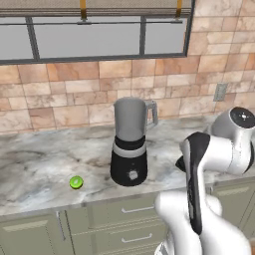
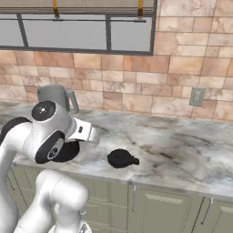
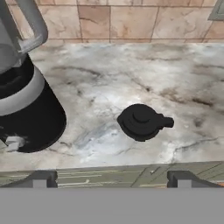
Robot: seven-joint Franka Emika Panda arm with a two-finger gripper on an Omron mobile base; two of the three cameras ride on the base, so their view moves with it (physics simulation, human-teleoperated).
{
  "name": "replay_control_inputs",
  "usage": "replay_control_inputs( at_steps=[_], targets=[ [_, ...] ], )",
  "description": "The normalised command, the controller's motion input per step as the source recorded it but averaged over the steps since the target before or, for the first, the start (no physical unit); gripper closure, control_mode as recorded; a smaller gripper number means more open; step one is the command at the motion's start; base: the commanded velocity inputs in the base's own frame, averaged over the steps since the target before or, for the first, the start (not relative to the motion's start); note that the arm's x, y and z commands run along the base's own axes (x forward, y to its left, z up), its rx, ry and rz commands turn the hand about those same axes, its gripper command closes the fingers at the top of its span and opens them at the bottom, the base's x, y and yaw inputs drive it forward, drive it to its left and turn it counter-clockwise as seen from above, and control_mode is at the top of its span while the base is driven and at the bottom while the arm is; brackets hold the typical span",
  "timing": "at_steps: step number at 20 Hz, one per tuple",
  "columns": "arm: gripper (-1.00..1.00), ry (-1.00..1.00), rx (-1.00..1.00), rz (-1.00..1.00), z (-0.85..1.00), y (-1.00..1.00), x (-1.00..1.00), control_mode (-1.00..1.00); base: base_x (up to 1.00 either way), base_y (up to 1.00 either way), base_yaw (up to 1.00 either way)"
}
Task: Open the blender lid, put the kiwi in the blender, close the lid, and start the blender.
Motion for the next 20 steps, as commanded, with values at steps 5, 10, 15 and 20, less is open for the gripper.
replay_control_inputs(
  at_steps=[5,10,15,20],
  targets=[
    [-1.00,0.11,-0.16,0.00,0.18,1.00,-0.39,-1.00,0.00,0.00,0.00],
    [-1.00,0.11,-0.14,0.00,0.09,0.99,-0.44,-1.00,0.00,0.00,0.00],
    [-1.00,0.16,-0.12,0.02,-0.01,1.00,-0.13,-1.00,0.00,0.00,0.00],
    [-1.00,0.14,-0.12,0.05,-0.15,1.00,0.04,-1.00,0.00,0.00,0.00]
  ],
)
